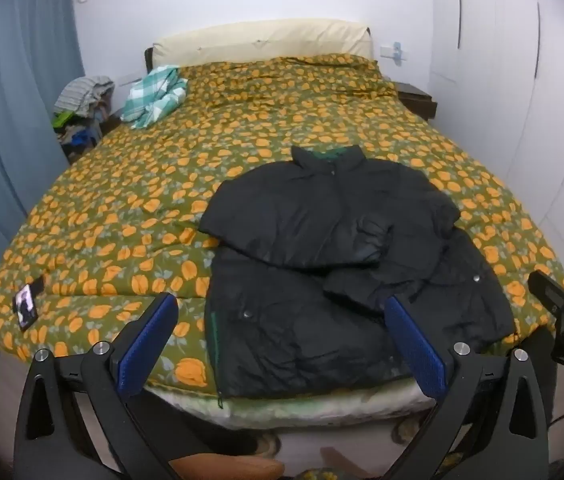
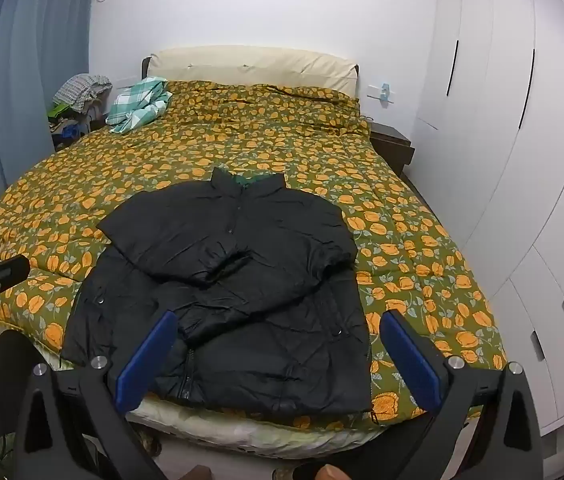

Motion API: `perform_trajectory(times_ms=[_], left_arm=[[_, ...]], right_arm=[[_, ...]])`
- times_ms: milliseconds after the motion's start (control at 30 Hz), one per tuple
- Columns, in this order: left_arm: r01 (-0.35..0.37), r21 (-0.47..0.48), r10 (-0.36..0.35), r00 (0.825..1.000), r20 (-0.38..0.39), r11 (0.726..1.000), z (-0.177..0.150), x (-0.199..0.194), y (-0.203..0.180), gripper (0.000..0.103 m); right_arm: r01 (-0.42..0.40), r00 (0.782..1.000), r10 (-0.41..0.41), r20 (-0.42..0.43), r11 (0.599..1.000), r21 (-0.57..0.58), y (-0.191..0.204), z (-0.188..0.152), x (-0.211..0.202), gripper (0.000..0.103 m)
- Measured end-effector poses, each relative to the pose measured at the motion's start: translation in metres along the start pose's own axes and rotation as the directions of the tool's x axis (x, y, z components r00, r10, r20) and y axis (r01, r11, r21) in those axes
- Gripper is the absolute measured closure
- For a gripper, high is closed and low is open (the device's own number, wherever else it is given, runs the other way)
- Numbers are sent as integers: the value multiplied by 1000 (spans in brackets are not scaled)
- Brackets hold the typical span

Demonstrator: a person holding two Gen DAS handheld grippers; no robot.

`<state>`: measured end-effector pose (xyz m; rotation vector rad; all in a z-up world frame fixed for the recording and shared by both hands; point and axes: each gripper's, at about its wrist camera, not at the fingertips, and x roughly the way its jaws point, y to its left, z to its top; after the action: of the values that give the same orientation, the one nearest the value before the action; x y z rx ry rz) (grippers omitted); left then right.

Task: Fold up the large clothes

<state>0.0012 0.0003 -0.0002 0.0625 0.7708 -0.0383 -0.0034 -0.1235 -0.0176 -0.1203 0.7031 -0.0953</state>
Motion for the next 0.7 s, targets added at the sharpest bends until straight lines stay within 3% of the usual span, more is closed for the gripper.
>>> perform_trajectory(times_ms=[700], left_arm=[[-2, 12, 2, 1000, 12, 1000, -1, -3, -6, 0]], right_arm=[[-12, 1000, 12, 4, 1000, -1, 0, -1, -6, 0]])
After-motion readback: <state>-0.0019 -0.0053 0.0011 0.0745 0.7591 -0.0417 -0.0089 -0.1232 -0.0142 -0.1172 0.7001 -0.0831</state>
